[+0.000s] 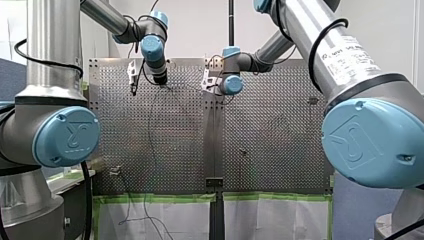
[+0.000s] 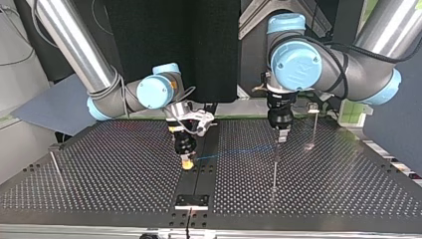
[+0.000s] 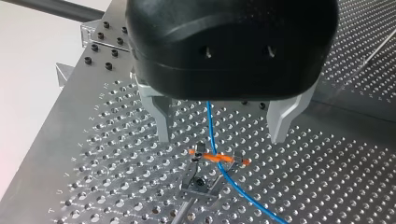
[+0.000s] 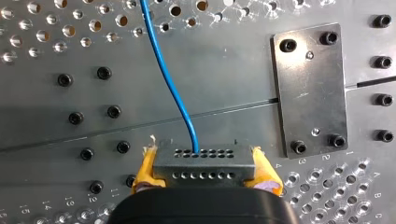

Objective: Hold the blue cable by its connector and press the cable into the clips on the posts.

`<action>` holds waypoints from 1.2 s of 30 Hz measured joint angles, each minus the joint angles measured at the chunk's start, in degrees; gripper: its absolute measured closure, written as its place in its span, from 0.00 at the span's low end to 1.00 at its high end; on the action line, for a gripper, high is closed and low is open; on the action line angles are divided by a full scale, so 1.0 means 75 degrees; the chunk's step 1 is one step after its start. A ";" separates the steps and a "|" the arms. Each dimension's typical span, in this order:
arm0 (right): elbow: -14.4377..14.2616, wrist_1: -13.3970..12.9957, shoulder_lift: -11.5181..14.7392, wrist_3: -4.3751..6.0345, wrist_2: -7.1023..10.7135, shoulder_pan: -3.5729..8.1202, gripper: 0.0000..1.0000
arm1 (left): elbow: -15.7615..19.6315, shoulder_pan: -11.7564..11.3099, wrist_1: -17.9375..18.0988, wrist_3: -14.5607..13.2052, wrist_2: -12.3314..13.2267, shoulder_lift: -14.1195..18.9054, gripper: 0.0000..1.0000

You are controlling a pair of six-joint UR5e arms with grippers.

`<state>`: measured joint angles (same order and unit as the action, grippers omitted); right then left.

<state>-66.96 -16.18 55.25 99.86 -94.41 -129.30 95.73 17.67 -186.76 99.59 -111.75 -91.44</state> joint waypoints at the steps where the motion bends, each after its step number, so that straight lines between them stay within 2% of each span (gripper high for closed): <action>1: 0.0000 0.0000 0.0000 0.0000 0.0000 0.0001 1.00 | 0.0001 0.0000 0.0002 -0.0001 0.0000 0.0000 0.00; 9: 0.0001 0.0000 -0.0001 0.0018 0.0000 -0.0001 1.00 | 0.0006 0.0030 0.0037 -0.0020 0.0000 0.0001 0.00; 15: 0.0001 0.0000 -0.0002 0.0033 0.0000 -0.0002 1.00 | 0.0007 0.0108 0.0183 -0.0211 0.0016 0.0001 0.00; 22: 0.0001 0.0000 -0.0008 0.0035 0.0000 -0.0006 1.00 | 0.0005 0.0221 0.0480 -0.0559 0.0245 -0.0005 0.00; 26: 0.0001 -0.0010 -0.0011 0.0035 -0.0004 -0.0005 1.00 | 0.0004 0.0272 0.0705 -0.0750 0.0264 -0.0026 0.00; 36: 0.0003 -0.0041 -0.0023 0.0029 -0.0011 0.0004 1.00 | -0.0002 0.0370 0.1240 -0.0776 0.0095 -0.0410 0.00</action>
<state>-66.94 -16.49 55.07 100.08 -94.49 -129.27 95.71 20.44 -177.46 93.77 -111.03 -94.52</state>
